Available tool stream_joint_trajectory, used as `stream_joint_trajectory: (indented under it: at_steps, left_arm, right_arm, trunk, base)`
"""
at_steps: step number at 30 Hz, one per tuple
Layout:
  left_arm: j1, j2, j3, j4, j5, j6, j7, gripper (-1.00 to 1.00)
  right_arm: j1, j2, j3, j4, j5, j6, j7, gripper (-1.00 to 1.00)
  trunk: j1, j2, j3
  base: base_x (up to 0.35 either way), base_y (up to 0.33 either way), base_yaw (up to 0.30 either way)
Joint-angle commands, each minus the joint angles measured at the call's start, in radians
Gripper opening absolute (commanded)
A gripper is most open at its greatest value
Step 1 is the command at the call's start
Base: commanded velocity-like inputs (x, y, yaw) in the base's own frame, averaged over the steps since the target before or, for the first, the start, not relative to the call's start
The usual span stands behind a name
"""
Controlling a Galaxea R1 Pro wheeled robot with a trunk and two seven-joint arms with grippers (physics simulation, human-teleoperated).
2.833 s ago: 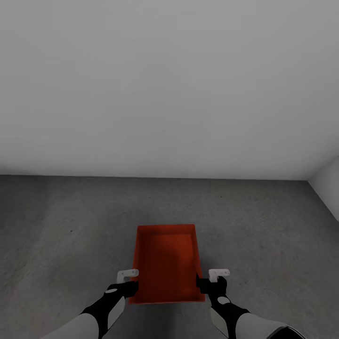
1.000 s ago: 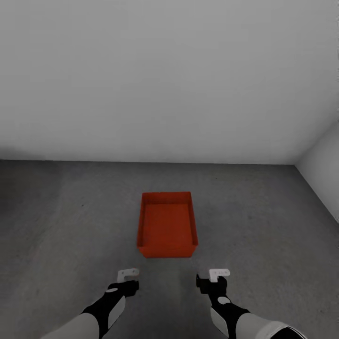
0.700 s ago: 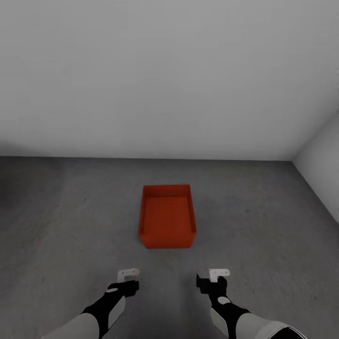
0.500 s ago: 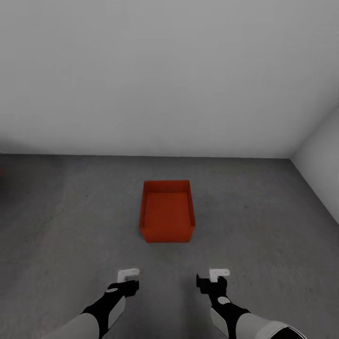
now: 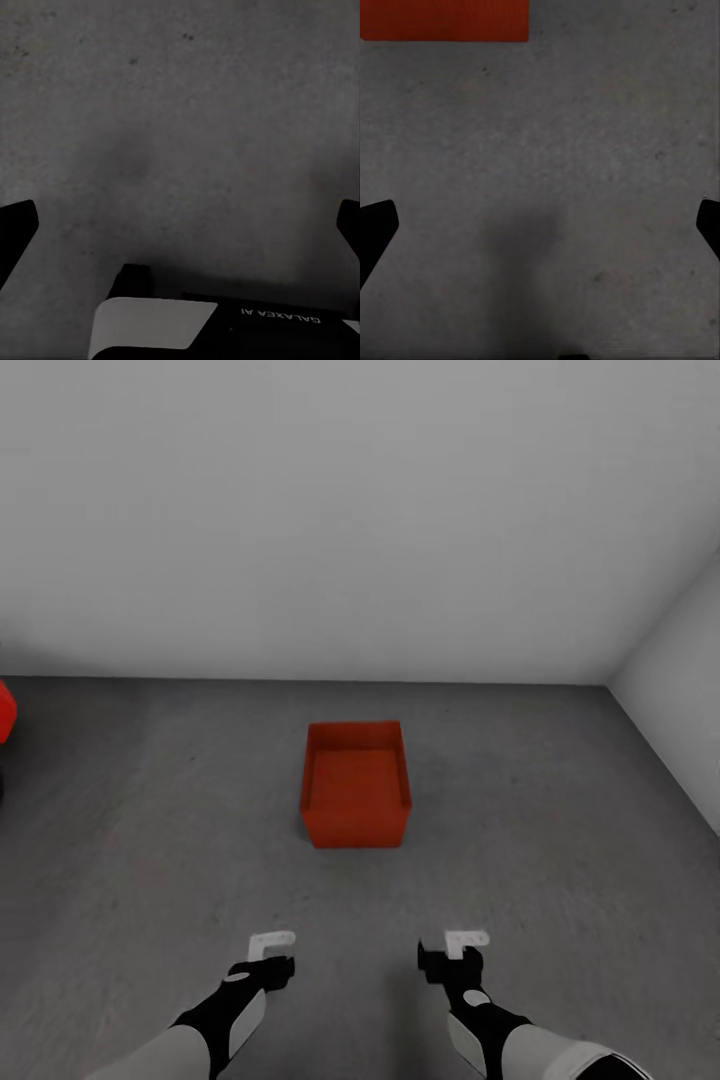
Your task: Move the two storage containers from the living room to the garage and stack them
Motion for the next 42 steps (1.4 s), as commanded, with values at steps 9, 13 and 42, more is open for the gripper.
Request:
stream_joint_trajectory:
  at_steps: [9,13,42]
  left_arm:
    - [0.0,0.05,0.0,0.086,0.015,0.01,0.001,1.0]
    - [0.0,0.149,-0.002,0.157,0.017,0.008,-0.002,1.0]
    - [0.108,0.204,0.0,0.209,0.018,0.003,-0.014,1.0]
  right_arm:
    - [-0.003,-0.013,0.008,0.014,-0.009,0.012,-0.006,1.0]
    - [-0.003,-0.018,0.009,0.032,-0.009,0.016,-0.004,1.0]
    - [0.033,-0.012,0.015,0.047,-0.003,0.049,-0.003,1.0]
  trunk:
    - [0.0,-0.001,-0.001]
    - [0.0,-0.001,-0.001]
    - [0.0,-0.001,-0.001]
  base:
    - [-0.047,0.0,0.0]
    - [-0.003,0.0,0.0]
    - [0.0,0.0,0.0]
